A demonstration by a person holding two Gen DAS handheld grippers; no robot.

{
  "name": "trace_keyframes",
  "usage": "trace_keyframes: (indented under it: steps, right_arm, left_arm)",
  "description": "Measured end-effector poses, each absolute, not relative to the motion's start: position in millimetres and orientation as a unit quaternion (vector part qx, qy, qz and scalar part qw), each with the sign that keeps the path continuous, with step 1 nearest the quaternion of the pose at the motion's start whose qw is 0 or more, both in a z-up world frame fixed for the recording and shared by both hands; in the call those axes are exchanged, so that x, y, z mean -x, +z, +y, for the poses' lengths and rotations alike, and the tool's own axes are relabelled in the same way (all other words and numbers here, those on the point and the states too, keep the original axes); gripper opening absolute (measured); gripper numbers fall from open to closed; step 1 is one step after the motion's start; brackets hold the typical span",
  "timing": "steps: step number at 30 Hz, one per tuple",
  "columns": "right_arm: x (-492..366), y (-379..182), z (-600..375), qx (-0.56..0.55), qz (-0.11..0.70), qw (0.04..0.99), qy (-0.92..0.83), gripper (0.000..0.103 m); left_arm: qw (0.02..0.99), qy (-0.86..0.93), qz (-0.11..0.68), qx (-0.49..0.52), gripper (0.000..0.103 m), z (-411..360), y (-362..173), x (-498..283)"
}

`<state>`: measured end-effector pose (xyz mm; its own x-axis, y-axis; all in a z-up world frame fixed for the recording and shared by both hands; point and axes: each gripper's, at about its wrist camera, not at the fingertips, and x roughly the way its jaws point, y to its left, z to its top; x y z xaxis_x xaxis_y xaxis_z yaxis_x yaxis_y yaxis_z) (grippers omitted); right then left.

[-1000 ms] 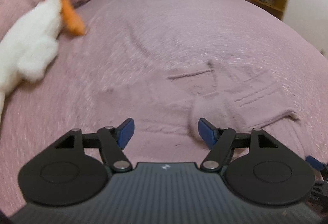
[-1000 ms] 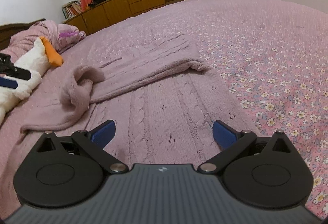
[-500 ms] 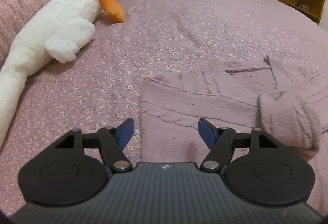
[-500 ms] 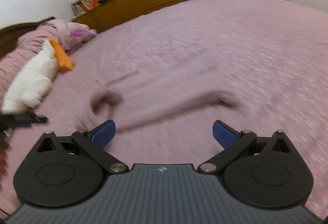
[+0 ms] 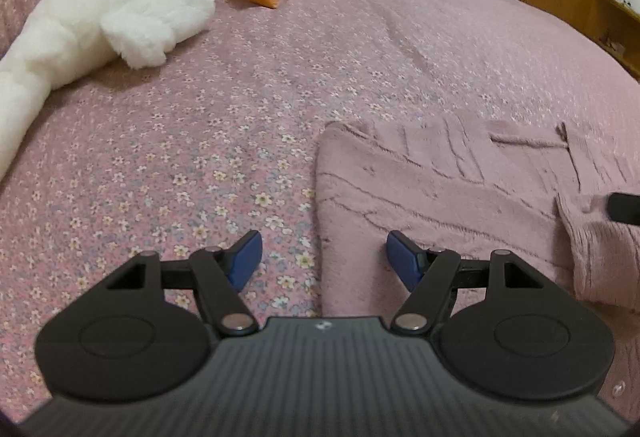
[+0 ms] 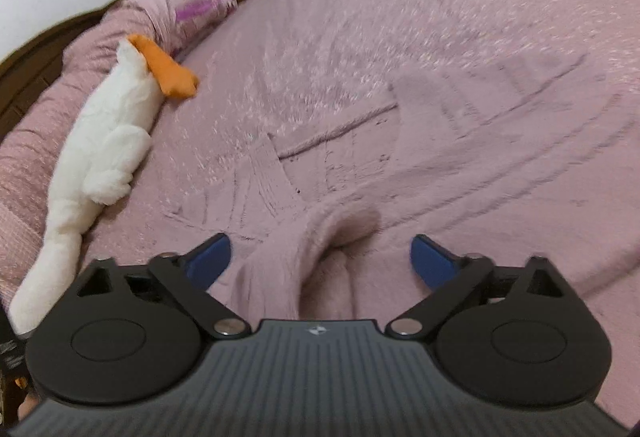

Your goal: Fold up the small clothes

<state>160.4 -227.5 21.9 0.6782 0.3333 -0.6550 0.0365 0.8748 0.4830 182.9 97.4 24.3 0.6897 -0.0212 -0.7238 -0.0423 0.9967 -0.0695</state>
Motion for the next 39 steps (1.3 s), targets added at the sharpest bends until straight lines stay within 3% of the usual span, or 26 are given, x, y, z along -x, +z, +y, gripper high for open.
trace_keyframes:
  steps: [3,4,5,13,16,25,28,35,39]
  right_arm:
    - [-180.8,19.0,-214.5,-0.216,0.413,0.880,0.089,0.051]
    - [-184.4,19.4,-210.3,-0.204,0.418,0.881,0.089,0.029]
    - [-188.8,22.3,-206.9,-0.194,0.418,0.883,0.086,0.014]
    - [-160.3,107.2,-237.9,-0.173,0.250,0.948,0.091,0.012]
    - [-134.7,115.2,-272.1,-0.162,0.196,0.966,0.046,0.012]
    - [-106.3,7.8,-353.3,-0.182,0.332,0.923,-0.064,0.013]
    - [-92.7,1.0,-371.2,-0.245,0.325,0.911,-0.059,0.014]
    - [-85.3,25.2,-400.3,-0.283,0.331,0.898,-0.060,0.043]
    - [-89.9,45.2,-400.3,-0.223,0.323,0.917,-0.068,0.048]
  left_arm:
    - [0.916,-0.002,0.399,0.046,0.070,99.0,21.3,-183.6]
    - [0.915,-0.004,0.401,0.049,0.070,99.5,19.6,-184.3]
    - [0.914,-0.005,0.403,0.051,0.070,100.0,18.0,-184.8]
    - [0.915,0.012,0.401,0.051,0.072,98.8,15.1,-183.7]
    - [0.915,0.026,0.399,0.053,0.072,99.7,15.1,-182.8]
    - [0.916,0.032,0.397,0.046,0.072,97.2,14.1,-184.5]
    - [0.916,0.033,0.397,0.044,0.072,97.0,13.2,-184.4]
    - [0.916,0.033,0.398,0.044,0.072,97.2,13.2,-184.6]
    - [0.916,0.033,0.398,0.043,0.072,96.9,13.6,-184.6]
